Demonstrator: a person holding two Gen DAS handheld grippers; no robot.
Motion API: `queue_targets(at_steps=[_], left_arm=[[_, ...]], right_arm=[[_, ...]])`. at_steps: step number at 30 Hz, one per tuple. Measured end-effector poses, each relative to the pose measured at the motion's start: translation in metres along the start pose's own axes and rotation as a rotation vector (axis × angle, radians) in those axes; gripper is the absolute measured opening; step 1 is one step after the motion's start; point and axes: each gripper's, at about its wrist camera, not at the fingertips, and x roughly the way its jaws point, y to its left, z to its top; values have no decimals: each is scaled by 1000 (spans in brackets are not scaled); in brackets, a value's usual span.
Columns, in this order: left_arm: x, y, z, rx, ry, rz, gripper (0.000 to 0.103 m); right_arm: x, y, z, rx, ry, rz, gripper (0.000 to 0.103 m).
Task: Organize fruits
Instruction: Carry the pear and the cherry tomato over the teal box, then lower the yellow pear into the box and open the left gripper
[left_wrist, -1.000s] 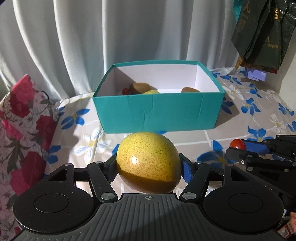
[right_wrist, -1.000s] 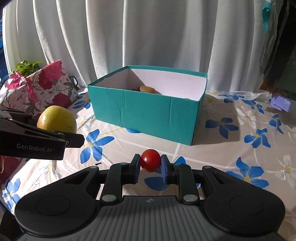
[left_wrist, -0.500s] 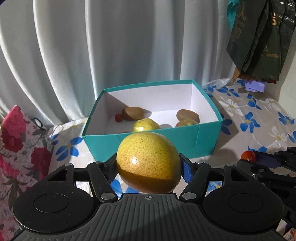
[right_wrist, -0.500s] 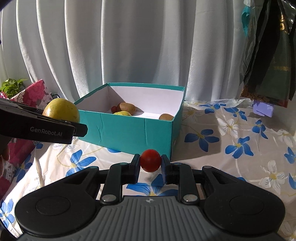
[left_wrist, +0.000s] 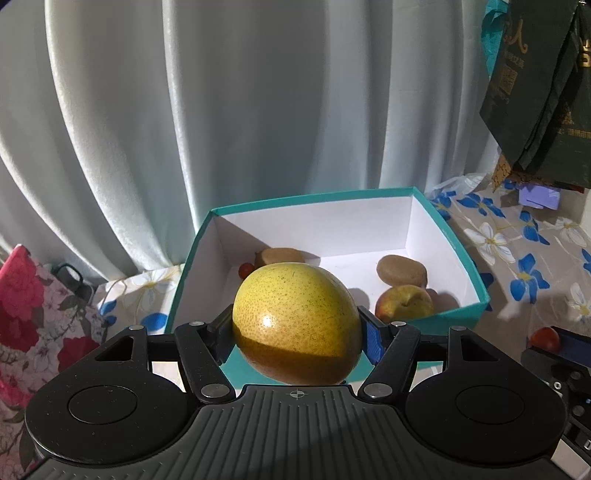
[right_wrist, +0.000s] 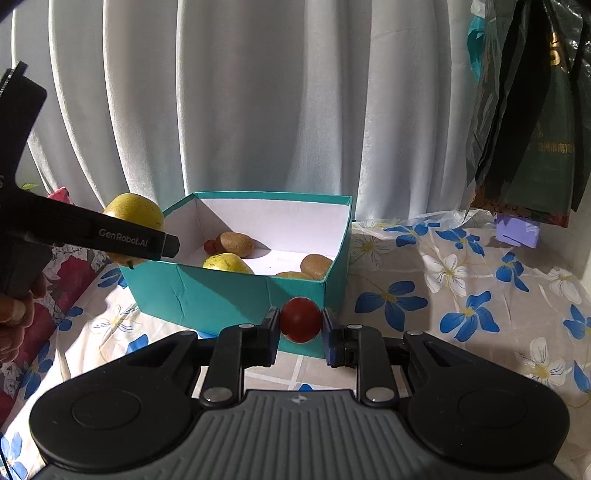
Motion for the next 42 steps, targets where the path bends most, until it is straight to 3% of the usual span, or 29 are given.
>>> queue_targets(at_steps=[10,20,33,36,37,39,42], left_arm=[[62,5,20,-15,39,19,71],[111,8,9,-40,133,8,71],[126,17,7,-92,142,-7,71],[122,16,8,-86,112,32,77],[120,16,8,-79,101,46,87],[115,17,8,-88,86,51,97],[107,20,9,-98,75,54,98]], right_arm=[[5,-9,5,26,0,-25,23],[11,-11,9,38,-2,-25,23],[22,-5,23,20,-15,-17,23],[24,-3,26,15,-18,-12,23],[25,-2,26,14,-20,-9,23],[27,-2,27,14,-22,-6,23],[29,-2,29,15,-22,-3,23]])
